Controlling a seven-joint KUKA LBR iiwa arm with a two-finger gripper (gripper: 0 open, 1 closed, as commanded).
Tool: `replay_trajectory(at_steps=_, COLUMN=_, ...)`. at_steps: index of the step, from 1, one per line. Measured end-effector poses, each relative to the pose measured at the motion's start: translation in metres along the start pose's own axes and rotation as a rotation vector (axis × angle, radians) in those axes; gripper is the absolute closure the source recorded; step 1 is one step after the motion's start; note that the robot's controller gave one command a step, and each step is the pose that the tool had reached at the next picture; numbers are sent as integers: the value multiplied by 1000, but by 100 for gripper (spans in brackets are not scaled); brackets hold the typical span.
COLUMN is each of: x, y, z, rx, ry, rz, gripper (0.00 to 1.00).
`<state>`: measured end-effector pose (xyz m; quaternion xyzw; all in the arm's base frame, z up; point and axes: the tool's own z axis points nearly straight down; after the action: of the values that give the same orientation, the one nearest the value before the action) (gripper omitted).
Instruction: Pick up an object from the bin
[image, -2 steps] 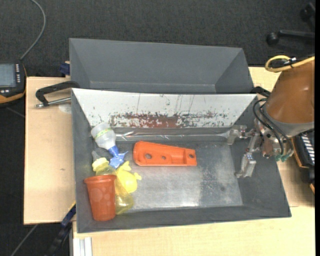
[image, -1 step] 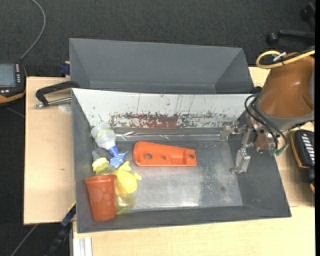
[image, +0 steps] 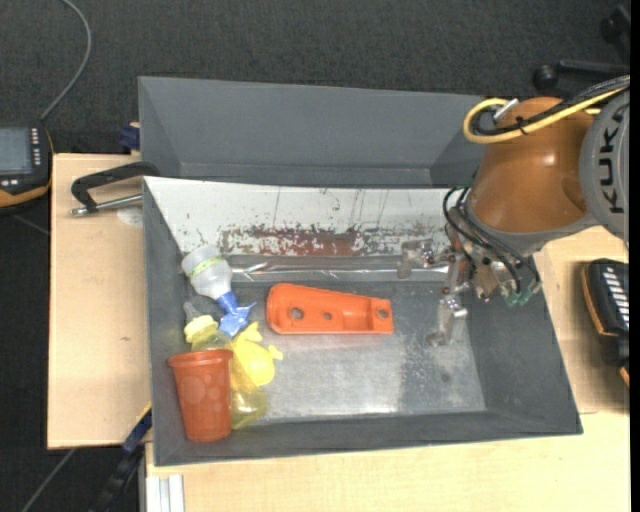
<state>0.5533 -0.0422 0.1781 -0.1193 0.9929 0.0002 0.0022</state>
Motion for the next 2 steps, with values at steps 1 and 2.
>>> replay_trajectory(at_steps=1, x=-23, y=-3, z=27, rx=-1, ry=-10, rz=-78, gripper=0)
replay_trajectory(at_steps=2, x=-45, y=11, z=88, rx=5, ry=-4, rz=-194, gripper=0)
